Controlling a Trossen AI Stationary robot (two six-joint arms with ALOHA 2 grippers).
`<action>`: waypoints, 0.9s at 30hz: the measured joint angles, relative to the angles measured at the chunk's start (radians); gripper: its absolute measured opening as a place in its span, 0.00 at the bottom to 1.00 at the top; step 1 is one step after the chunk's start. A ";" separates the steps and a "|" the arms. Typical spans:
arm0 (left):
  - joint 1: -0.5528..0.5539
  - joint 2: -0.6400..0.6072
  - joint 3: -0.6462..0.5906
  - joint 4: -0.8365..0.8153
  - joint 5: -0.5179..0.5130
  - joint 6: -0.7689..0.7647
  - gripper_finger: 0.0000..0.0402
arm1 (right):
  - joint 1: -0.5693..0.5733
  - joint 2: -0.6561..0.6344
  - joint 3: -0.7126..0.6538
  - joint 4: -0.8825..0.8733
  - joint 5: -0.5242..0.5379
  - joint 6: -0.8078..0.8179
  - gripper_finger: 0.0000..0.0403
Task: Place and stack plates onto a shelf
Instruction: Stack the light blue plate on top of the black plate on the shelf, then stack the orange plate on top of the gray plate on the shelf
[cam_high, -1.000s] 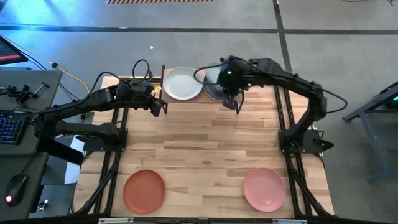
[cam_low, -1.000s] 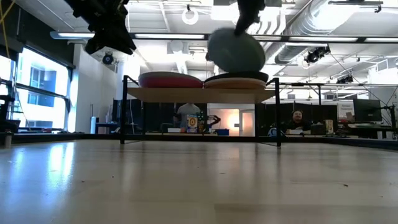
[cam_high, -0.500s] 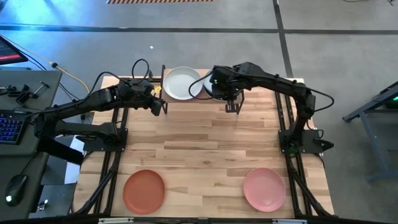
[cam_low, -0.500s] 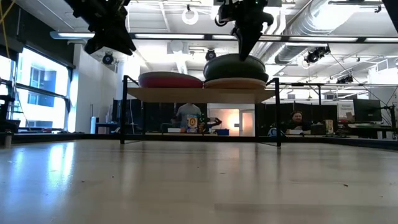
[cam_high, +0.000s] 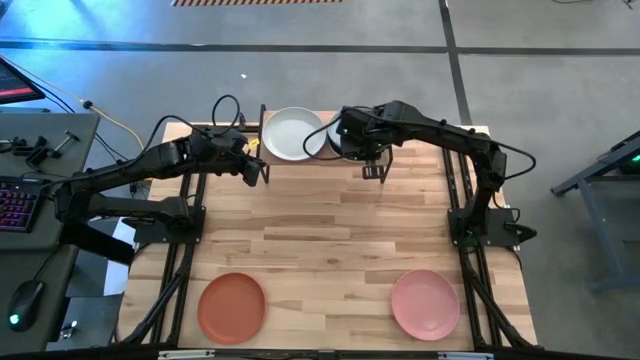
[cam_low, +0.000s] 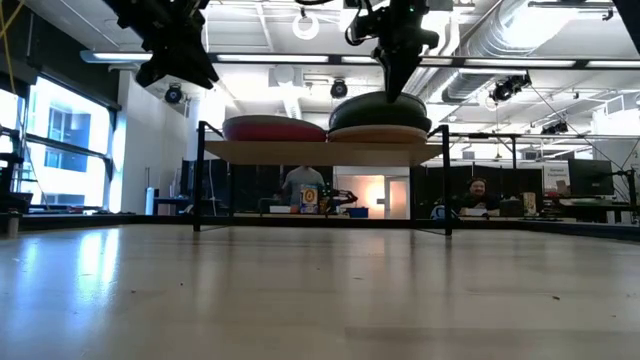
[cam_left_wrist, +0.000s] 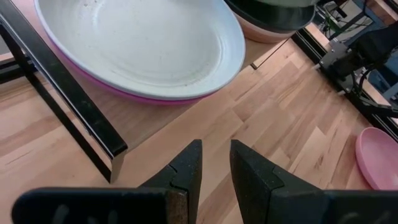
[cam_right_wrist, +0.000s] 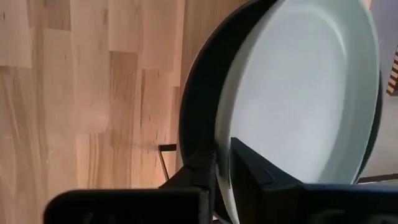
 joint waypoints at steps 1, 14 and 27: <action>0.000 0.000 0.000 0.000 0.000 0.000 0.18 | 0.000 0.000 0.000 0.000 0.001 0.000 0.06; -0.002 0.000 0.000 0.000 0.128 -0.030 0.18 | 0.000 0.000 0.000 0.000 0.144 0.028 0.20; -0.087 0.000 0.000 -0.027 0.208 -0.070 0.18 | 0.039 0.000 0.013 -0.041 0.147 0.177 0.24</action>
